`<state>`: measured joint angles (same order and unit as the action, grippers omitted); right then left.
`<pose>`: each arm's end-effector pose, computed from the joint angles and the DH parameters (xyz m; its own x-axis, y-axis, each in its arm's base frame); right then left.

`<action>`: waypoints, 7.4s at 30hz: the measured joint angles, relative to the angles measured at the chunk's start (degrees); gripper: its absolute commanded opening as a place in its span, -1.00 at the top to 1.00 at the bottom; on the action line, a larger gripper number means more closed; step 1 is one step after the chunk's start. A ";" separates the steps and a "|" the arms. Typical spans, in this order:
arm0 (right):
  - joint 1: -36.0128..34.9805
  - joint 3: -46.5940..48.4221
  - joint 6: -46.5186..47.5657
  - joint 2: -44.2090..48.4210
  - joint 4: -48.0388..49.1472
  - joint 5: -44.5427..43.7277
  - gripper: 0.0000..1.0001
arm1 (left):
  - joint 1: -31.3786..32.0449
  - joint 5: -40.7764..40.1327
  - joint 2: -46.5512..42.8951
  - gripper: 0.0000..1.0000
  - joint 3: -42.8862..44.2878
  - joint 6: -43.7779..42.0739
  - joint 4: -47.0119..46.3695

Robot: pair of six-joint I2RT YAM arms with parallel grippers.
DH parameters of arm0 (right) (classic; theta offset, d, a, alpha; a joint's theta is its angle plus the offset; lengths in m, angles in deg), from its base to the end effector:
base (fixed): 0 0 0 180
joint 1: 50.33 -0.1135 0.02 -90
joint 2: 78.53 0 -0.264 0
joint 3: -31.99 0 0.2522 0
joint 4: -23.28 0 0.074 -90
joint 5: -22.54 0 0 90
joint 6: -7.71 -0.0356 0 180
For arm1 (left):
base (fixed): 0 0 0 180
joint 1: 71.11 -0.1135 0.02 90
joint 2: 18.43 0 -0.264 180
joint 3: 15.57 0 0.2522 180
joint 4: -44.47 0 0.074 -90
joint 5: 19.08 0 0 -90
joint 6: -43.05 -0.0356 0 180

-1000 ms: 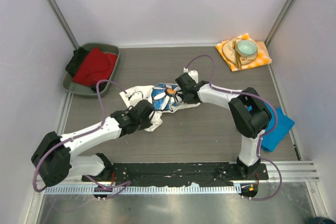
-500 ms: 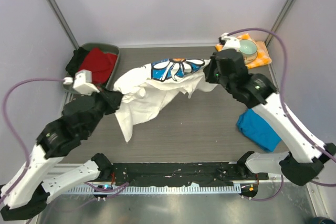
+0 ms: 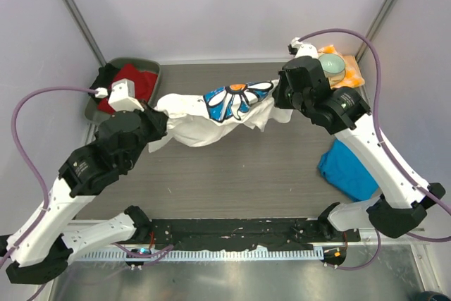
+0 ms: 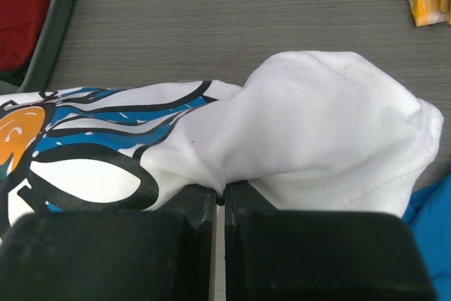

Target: Fold and stack the t-shirts

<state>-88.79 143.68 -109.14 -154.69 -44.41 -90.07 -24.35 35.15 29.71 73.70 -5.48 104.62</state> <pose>0.2063 0.1464 0.4595 -0.5161 0.1225 -0.8477 -0.0966 0.9751 0.1998 0.1049 -0.0812 0.4425 -0.3080 -0.4568 -0.8345 0.0114 0.8754 -0.4833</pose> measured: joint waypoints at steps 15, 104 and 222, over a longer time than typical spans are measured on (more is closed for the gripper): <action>0.00 2.16 0.02 12.37 -4.87 3.96 0.99 | 0.00 15.41 -3.89 1.00 4.83 1.25 -3.74; 28.96 -56.11 -10.82 -7.87 31.74 6.14 0.68 | -32.61 45.99 16.33 -1.00 -34.10 7.56 -22.23; 29.31 -60.06 -11.02 -4.85 38.73 16.57 0.99 | -26.73 13.44 9.92 -0.77 -39.65 24.46 -2.49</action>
<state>-59.48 83.62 -120.16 -159.54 -5.68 -73.51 -51.08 48.59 39.63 34.05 18.98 102.13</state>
